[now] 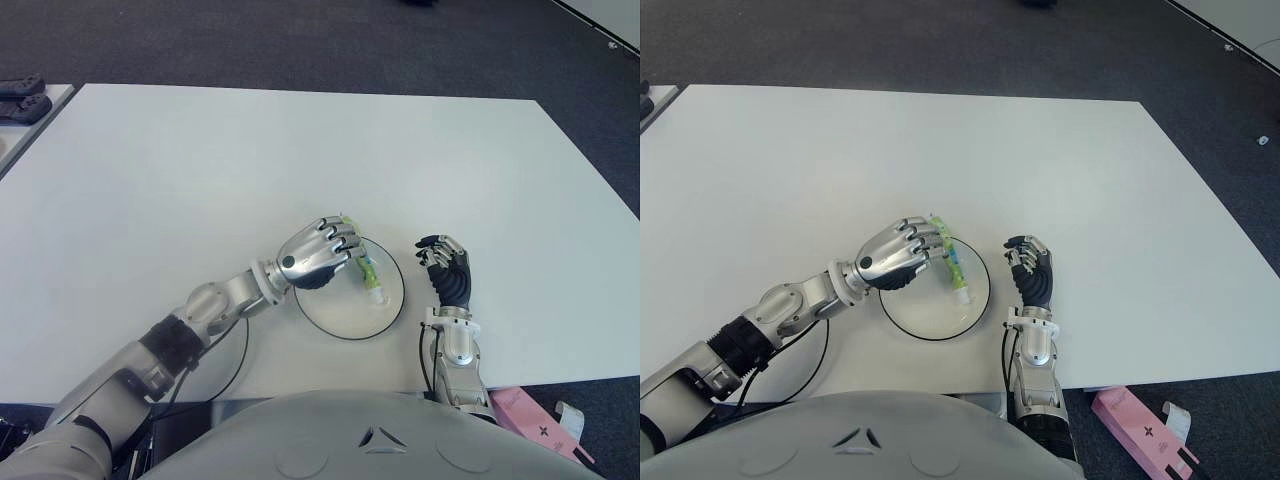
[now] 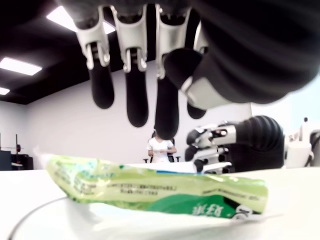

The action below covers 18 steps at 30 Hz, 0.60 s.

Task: Put the toothpaste on the table into the plate.

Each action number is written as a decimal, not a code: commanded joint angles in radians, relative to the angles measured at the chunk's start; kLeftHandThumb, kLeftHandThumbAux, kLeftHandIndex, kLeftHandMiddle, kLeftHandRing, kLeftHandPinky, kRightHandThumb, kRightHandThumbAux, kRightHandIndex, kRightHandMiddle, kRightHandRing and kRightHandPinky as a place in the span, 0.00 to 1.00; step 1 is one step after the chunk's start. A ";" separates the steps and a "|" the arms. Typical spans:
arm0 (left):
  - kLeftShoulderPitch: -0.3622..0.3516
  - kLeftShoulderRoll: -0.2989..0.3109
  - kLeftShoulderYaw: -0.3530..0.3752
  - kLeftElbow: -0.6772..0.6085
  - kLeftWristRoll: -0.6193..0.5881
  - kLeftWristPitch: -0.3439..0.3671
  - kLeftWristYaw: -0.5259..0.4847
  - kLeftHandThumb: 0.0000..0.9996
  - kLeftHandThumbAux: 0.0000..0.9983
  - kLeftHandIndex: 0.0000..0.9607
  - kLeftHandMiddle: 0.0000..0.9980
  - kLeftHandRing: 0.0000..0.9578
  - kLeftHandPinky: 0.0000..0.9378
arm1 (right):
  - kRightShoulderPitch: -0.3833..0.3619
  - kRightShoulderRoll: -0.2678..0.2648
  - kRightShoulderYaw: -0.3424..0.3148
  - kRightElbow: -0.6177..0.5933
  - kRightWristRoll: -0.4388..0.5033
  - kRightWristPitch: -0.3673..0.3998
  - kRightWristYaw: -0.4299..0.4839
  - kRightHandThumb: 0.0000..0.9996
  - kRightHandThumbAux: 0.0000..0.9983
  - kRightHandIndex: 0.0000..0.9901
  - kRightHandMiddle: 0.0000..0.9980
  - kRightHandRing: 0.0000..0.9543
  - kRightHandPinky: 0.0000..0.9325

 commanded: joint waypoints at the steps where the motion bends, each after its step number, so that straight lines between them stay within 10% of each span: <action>1: -0.013 -0.015 -0.040 0.074 0.048 0.028 -0.004 0.85 0.67 0.43 0.58 0.92 0.95 | -0.002 -0.003 0.000 0.012 0.005 0.001 0.005 0.71 0.73 0.44 0.50 0.55 0.58; 18: -0.002 -0.024 -0.027 0.100 0.012 0.027 0.052 0.85 0.67 0.43 0.59 0.92 0.94 | -0.005 -0.001 -0.001 0.020 0.000 -0.011 -0.006 0.71 0.73 0.44 0.50 0.55 0.59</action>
